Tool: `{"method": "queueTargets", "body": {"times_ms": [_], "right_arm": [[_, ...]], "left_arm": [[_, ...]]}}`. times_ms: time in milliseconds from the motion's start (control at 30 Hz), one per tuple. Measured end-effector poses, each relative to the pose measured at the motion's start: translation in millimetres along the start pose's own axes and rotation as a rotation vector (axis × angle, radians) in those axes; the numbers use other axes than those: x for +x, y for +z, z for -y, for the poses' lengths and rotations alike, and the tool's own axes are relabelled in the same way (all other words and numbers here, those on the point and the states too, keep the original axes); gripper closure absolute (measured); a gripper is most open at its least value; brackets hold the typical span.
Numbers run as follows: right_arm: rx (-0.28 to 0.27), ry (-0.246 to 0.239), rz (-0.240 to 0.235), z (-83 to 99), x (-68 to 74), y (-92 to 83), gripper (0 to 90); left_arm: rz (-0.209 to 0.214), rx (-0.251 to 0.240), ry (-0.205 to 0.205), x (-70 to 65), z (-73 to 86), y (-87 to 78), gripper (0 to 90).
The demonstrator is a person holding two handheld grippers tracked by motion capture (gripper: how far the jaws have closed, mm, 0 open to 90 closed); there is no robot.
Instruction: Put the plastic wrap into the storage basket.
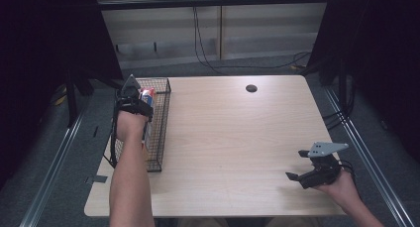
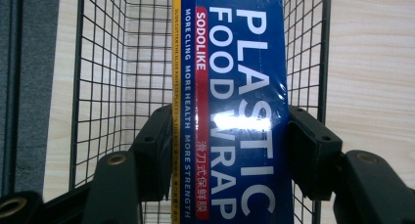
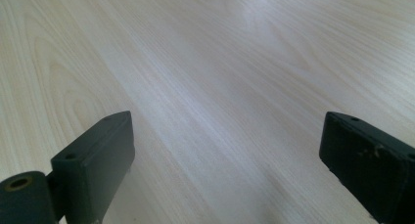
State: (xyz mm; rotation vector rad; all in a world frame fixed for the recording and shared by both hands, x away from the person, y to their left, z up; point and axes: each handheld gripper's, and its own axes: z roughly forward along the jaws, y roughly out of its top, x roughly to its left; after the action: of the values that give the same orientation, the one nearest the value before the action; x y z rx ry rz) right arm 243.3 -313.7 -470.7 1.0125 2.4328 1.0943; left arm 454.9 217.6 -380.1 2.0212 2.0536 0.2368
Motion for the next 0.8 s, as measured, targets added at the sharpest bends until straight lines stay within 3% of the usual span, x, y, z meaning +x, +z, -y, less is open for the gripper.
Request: {"method": "queueTargets", "body": {"times_ms": [800], "right_arm": [[0.008, 0.000, -0.003, 0.2, 0.3, 1.8, 6.4]], "left_arm": [[-0.005, 0.014, -0.002, 3.0, 1.3, 12.8, 42.3]]}}
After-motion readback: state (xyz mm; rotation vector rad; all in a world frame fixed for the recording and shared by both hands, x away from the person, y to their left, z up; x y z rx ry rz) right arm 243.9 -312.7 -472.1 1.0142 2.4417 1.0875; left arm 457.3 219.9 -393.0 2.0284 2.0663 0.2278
